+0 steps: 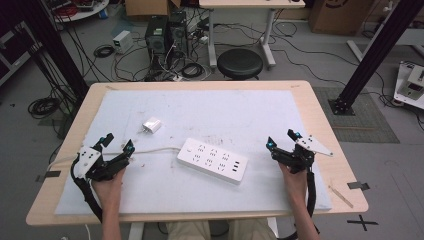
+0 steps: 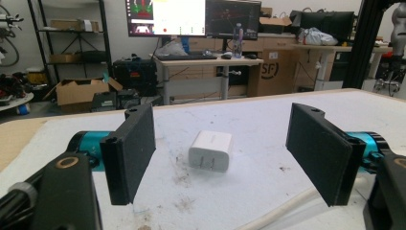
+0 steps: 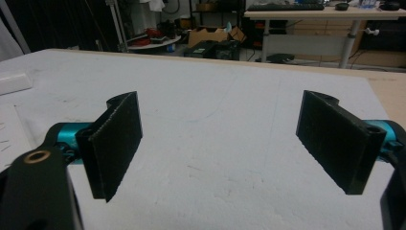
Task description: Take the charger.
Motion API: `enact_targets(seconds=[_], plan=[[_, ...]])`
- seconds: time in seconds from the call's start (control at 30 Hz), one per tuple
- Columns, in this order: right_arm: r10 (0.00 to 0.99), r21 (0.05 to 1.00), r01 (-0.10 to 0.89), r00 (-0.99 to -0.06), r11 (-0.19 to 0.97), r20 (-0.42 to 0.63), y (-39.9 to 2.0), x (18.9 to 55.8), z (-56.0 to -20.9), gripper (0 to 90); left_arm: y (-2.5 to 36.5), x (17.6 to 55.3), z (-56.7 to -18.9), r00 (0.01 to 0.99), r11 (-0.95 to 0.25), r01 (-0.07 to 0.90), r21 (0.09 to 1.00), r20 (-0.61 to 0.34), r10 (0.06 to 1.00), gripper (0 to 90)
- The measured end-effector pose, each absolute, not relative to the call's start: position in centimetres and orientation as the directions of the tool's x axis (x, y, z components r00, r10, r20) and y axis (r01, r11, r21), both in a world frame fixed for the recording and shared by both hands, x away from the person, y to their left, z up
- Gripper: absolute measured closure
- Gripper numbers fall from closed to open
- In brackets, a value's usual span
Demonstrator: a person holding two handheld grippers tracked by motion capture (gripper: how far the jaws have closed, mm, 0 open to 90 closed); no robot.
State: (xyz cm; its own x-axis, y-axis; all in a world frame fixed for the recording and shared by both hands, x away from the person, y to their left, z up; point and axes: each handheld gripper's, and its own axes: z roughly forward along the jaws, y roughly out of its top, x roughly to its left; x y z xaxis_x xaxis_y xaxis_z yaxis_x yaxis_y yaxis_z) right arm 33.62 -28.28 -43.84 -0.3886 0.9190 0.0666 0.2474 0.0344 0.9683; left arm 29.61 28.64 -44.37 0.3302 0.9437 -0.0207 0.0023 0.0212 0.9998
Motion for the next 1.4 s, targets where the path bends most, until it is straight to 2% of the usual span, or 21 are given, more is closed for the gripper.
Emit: enact_targets(seconds=[0.67, 0.97, 1.2, 1.4], plan=[[0.918, 0.968, 0.245, -0.395, 0.057, 0.046, -28.1, 33.6, -43.8, 16.3, 28.3, 29.8, -44.3, 0.341, -0.007, 0.018, 1.000, 0.000, 0.940, 25.4], [0.919, 0.966, 0.254, -0.392, 0.053, 0.052, -28.0, 33.5, -43.8, 16.3, 28.5, 30.1, -44.2, 0.338, 0.008, 0.039, 0.999, -0.021, 0.941, 25.9], [0.915, 0.965, 0.255, -0.400, 0.061, 0.048, -27.9, 33.5, -43.8, 16.3, 28.6, 30.3, -43.7, 0.368, 0.012, 0.117, 0.993, -0.055, 0.928, 25.9], [0.916, 0.965, 0.256, -0.399, 0.061, 0.048, -27.9, 33.5, -43.8, 16.3, 28.3, 30.9, -42.1, 0.395, -0.022, 0.139, 0.990, -0.035, 0.918, 25.9]])
